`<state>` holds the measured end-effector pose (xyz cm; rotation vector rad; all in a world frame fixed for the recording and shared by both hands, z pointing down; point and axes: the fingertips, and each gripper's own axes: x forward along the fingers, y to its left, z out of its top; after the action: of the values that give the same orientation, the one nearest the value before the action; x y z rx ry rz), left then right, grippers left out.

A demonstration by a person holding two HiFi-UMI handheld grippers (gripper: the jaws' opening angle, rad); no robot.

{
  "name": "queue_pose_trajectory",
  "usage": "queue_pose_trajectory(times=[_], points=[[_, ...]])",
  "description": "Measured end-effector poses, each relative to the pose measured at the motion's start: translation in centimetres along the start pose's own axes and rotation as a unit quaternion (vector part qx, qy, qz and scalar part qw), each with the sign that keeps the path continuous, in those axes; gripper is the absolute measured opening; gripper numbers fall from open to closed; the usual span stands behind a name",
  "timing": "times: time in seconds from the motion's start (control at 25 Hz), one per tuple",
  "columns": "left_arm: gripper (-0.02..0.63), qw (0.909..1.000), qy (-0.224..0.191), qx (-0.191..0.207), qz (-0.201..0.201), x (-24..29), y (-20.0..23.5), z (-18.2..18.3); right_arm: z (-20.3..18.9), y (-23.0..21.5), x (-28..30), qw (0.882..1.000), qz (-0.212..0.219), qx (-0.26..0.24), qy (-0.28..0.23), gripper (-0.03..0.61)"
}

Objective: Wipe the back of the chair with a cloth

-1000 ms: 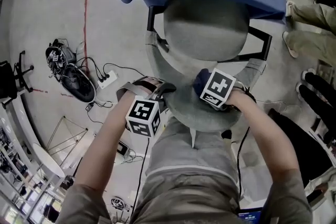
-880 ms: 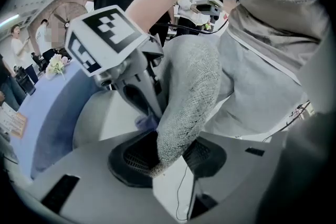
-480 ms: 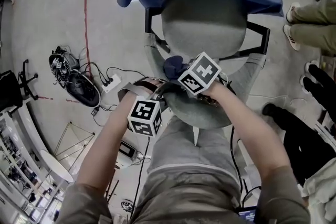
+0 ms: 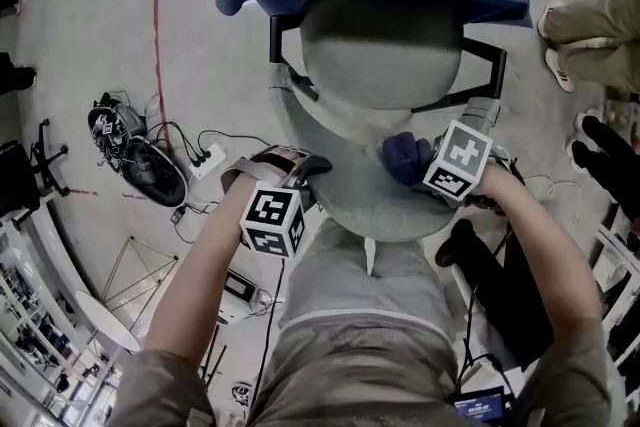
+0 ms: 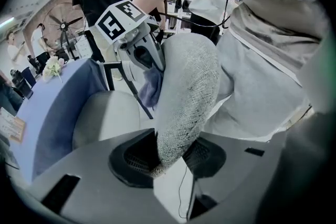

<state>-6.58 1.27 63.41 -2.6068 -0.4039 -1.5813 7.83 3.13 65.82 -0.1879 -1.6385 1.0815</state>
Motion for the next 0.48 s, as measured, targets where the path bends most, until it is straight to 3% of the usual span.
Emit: queue_pose_trajectory(times=[0.12, 0.32, 0.4, 0.48], points=[[0.152, 1.0000, -0.002, -0.001, 0.002, 0.0, 0.1, 0.1, -3.8, -4.0, -2.8, 0.997, -0.066, 0.012, 0.033, 0.066], [0.152, 1.0000, -0.003, 0.001, 0.001, 0.1, 0.0, 0.1, -5.9, -8.8, -5.5, 0.985, -0.163, 0.047, 0.027, 0.066], [0.152, 1.0000, -0.003, 0.001, 0.003, 0.1, 0.1, 0.1, -5.2, -7.2, -4.3, 0.987, -0.153, 0.033, 0.028, 0.066], [0.152, 1.0000, -0.003, 0.001, 0.004, 0.2, 0.1, 0.1, -3.4, -3.8, -2.4, 0.993, -0.112, 0.018, 0.013, 0.066]])
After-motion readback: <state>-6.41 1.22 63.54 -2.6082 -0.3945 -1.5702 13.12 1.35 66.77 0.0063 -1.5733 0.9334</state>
